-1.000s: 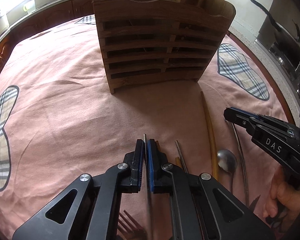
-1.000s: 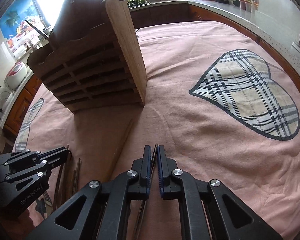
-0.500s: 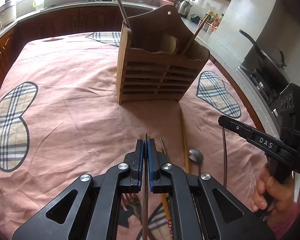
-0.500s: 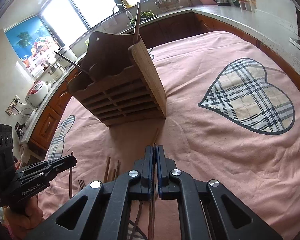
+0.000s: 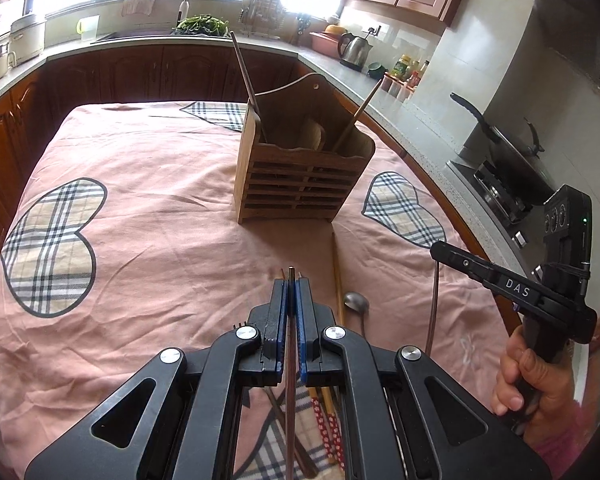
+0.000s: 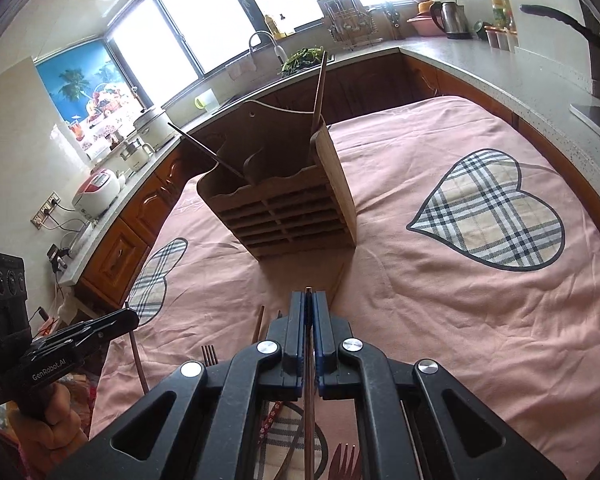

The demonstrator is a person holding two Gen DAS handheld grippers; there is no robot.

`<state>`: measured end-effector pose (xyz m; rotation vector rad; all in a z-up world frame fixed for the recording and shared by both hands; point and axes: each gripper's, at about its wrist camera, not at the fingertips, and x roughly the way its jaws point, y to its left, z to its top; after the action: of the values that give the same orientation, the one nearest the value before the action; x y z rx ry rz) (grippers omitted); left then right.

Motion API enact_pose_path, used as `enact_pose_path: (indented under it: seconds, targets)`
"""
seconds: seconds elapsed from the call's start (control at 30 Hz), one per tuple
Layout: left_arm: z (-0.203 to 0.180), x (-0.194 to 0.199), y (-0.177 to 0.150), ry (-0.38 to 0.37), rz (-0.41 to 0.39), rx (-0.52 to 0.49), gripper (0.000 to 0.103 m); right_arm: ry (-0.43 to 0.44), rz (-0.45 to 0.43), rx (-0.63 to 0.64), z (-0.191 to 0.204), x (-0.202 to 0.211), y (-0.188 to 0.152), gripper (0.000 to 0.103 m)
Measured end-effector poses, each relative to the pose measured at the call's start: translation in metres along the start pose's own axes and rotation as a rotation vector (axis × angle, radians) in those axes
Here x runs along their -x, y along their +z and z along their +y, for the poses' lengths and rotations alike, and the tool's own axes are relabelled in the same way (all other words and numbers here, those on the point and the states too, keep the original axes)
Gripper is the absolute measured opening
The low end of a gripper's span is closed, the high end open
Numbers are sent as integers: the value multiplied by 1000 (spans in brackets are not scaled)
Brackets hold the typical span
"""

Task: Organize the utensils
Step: 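Lift both chopsticks and lower them into the wooden utensil holder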

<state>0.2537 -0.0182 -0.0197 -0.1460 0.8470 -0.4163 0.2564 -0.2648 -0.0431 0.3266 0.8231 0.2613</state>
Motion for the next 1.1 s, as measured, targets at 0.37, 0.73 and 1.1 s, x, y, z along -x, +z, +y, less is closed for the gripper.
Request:
enact_pose_path:
  seconds: [0.37, 0.73, 1.1]
  targets:
    - [0, 42, -19, 0, -62, 1, 3, 29, -48, 48, 18, 38, -11, 4]
    - [-1, 73, -27, 0, -131, 12, 3, 41, -94, 81, 30, 61, -16, 4]
    - [-6, 95, -15, -18, -231, 4, 3, 37, -181, 82, 31, 81, -8, 4]
